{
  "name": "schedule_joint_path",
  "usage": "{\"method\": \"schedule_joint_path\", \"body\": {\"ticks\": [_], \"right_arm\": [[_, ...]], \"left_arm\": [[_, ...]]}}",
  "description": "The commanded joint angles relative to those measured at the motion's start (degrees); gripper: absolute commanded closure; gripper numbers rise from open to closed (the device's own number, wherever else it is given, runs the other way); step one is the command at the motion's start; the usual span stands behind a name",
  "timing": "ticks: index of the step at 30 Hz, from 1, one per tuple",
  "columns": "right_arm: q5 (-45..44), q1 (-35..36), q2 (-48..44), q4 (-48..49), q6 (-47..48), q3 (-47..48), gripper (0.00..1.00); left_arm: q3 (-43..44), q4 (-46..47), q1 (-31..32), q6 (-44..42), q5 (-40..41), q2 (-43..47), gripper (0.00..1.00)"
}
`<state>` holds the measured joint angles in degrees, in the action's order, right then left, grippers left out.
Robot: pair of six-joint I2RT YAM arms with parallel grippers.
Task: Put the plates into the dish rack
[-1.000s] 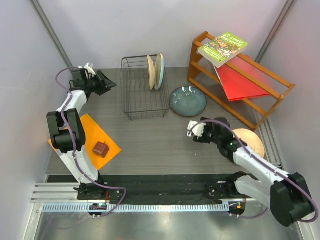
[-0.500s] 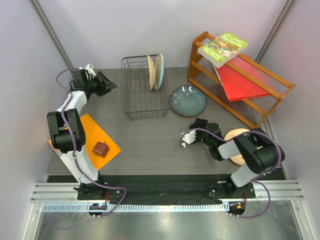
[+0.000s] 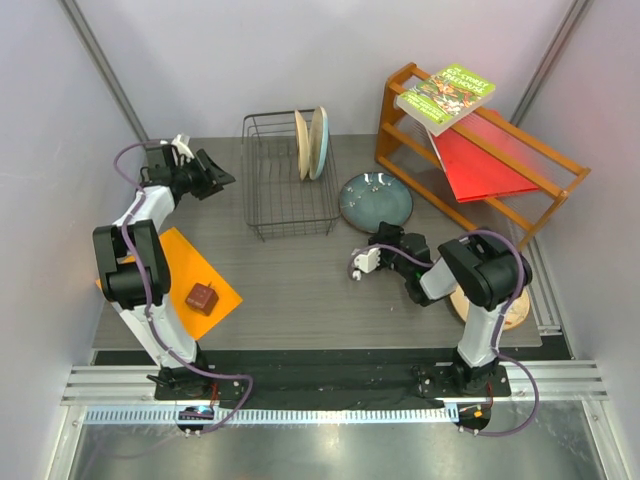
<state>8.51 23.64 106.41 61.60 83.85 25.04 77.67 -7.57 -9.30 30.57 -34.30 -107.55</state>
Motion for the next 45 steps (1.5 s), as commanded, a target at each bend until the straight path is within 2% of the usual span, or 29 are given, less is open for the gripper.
{"method": "schedule_joint_path", "body": {"ticks": [1, 2, 4, 5, 6, 10, 12, 13, 15, 16, 17, 19, 20, 22, 23, 27, 29, 33, 37, 39, 41, 43, 45], "right_arm": [[1.9, 0.3, 4.3, 7.9, -1.0, 3.0, 0.52], [1.9, 0.3, 5.5, 9.4, 0.0, 2.9, 0.66], [2.1, 0.3, 5.7, 10.2, 1.0, 2.1, 0.81], [2.2, 0.4, 5.5, 11.2, 1.1, 1.5, 0.95], [2.4, 0.4, 4.3, 12.0, 1.1, -0.3, 0.98], [4.1, 1.3, -3.5, 12.1, 2.0, -7.4, 0.99], [4.8, 2.3, -9.3, 6.4, 2.8, -11.7, 0.99], [5.3, 2.7, -16.6, 3.2, 3.1, -12.8, 0.99], [6.3, 4.6, -24.5, -10.8, 2.7, -14.4, 0.99], [7.1, 5.4, -34.9, -17.4, 2.4, -14.2, 0.99], [9.9, 6.1, -39.5, -32.1, 1.8, -13.6, 0.98], [14.5, 7.6, -49.0, -47.3, 2.4, -11.2, 0.96], [16.8, 8.1, -57.1, -57.6, 2.7, -11.0, 0.95], [20.9, 10.6, -64.0, -66.0, 4.0, -11.5, 0.94], [21.6, 11.3, -70.4, -71.7, 4.0, -11.9, 0.93], [23.5, 14.5, -78.2, -78.2, 4.1, -14.0, 0.93], [22.0, 16.2, -77.6, -77.0, 3.9, -14.5, 0.95], [20.9, 17.2, -68.9, -71.6, 2.1, -13.2, 0.97], [20.1, 18.8, -61.4, -62.1, 2.2, -13.9, 0.97], [19.4, 19.6, -59.3, -58.0, 2.2, -14.0, 0.82], [19.9, 19.9, -58.4, -59.8, 3.6, -13.6, 0.65], [20.4, 20.0, -59.0, -64.0, 5.9, -13.7, 0.62], [21.1, 19.9, -61.6, -66.5, 7.1, -14.6, 0.53]], "left_arm": [[-0.6, 0.1, -0.3, -1.4, -0.8, 3.4, 0.46], [-0.7, -0.1, -0.3, -1.4, -0.8, 3.5, 0.46], [-0.8, -0.2, -0.3, -1.6, -0.8, 3.7, 0.46], [-0.8, -0.2, -0.4, -1.6, -0.9, 3.7, 0.46], [-0.9, -0.2, -0.3, -1.5, -0.9, 3.7, 0.46], [-0.9, 0.2, -0.4, -1.0, -1.4, 3.3, 0.46], [-0.7, 0.5, -0.3, -0.7, -1.9, 2.5, 0.46], [-0.2, 0.7, -0.3, -0.4, -2.0, 2.2, 0.46], [0.6, 0.9, -0.3, 0.1, -2.6, 1.0, 0.46], [1.0, 1.0, -0.3, 0.3, -2.8, 0.6, 0.46], [1.4, 1.2, -0.3, 0.8, -3.0, 0.1, 0.46], [2.0, 1.7, -0.2, 1.1, -3.5, -1.3, 0.46], [2.2, 1.8, -0.3, 1.2, -3.4, -1.6, 0.46], [2.4, 2.1, -0.2, 1.9, -3.6, -2.8, 0.46], [2.7, 2.2, -0.1, 2.0, -3.7, -3.5, 0.46], [3.5, 2.4, 0.2, 1.7, -3.6, -4.8, 0.46], [3.7, 2.4, 0.2, 1.7, -3.7, -4.8, 0.46], [3.5, 2.2, 0.2, 0.6, -3.1, -4.2, 0.46], [3.1, 2.0, 0.2, 0.7, -3.3, -4.3, 0.46], [3.0, 1.9, 0.6, 0.5, -3.6, -4.3, 0.45], [3.0, 1.7, 0.8, -0.1, -3.6, -4.1, 0.45], [3.0, 1.3, 0.8, -0.4, -3.8, -3.9, 0.45], [3.3, 0.7, 0.9, -1.1, -3.7, -3.8, 0.45]]}}
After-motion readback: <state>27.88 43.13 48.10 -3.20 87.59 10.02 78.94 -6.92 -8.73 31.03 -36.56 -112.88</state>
